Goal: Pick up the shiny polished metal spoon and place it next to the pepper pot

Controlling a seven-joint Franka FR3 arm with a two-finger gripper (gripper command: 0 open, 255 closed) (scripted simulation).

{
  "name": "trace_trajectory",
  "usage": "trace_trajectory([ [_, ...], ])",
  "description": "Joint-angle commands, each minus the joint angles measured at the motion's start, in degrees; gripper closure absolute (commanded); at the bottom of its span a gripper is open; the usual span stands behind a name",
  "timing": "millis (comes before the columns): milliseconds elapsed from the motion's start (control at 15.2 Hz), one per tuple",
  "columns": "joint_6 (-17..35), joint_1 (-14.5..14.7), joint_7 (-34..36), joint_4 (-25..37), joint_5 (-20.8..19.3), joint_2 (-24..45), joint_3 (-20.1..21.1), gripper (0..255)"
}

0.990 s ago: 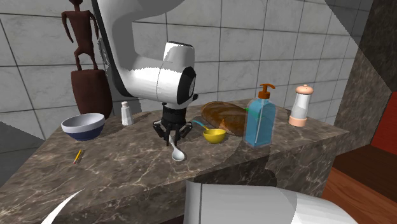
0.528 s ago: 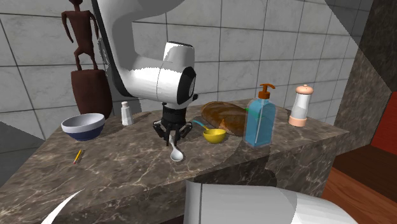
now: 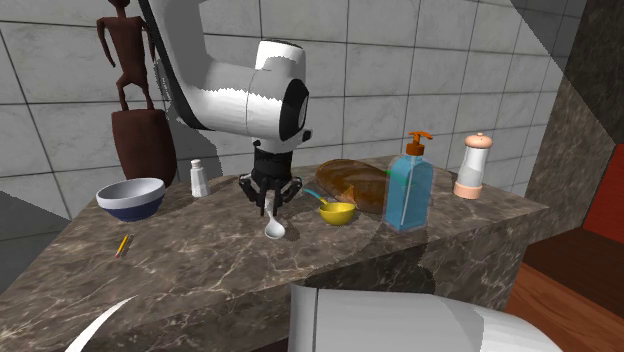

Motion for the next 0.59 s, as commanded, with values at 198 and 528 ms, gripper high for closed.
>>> trace_trajectory([
  [198,-4.76,-0.46,0.97,2.19,-1.04,-2.58,-0.31,255],
  [528,-9.28,-0.79,1.78,4.41,-1.87,-4.91,-0.70,255],
])
